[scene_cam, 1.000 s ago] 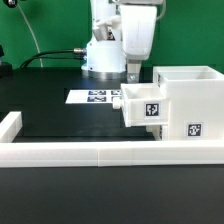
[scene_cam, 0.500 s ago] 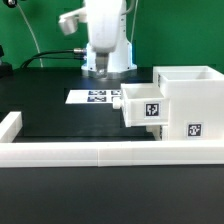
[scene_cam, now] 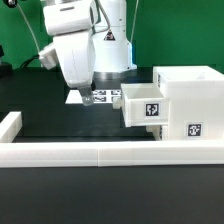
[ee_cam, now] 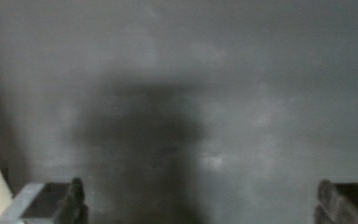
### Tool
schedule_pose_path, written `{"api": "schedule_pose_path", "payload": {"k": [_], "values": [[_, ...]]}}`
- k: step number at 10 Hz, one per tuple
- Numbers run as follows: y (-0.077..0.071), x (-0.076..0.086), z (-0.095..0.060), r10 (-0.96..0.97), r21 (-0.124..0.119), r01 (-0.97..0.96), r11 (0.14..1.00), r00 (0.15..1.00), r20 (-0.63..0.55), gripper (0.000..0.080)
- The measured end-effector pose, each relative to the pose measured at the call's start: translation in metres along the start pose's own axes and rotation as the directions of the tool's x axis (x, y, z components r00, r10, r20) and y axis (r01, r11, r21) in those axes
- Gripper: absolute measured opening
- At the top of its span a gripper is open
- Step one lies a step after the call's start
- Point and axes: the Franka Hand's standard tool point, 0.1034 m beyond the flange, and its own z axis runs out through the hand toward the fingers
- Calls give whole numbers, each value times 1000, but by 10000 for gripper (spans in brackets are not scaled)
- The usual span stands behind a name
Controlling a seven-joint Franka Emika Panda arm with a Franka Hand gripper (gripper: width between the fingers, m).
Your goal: Assemble drawer
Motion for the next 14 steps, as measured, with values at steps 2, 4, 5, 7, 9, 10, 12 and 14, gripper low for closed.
{"api": "schedule_pose_path", "payload": {"k": [2, 4, 5, 7, 9, 10, 12, 14], "values": [[-1, 23, 7, 52, 4, -52, 999, 999, -9, 648], [-1, 39, 9, 80, 8, -80, 997, 997, -17, 648], [-1, 47, 10, 99, 10, -99, 995, 995, -20, 648], [3, 62, 10, 113, 10, -112, 994, 993, -26, 648], [6, 71, 10, 100, 8, -99, 995, 995, -28, 648], [7, 73, 10, 104, 7, -104, 995, 994, -30, 648], [9, 79, 9, 122, 5, -122, 993, 992, -31, 648], [13, 82, 10, 140, 3, -140, 990, 990, -34, 648]]}}
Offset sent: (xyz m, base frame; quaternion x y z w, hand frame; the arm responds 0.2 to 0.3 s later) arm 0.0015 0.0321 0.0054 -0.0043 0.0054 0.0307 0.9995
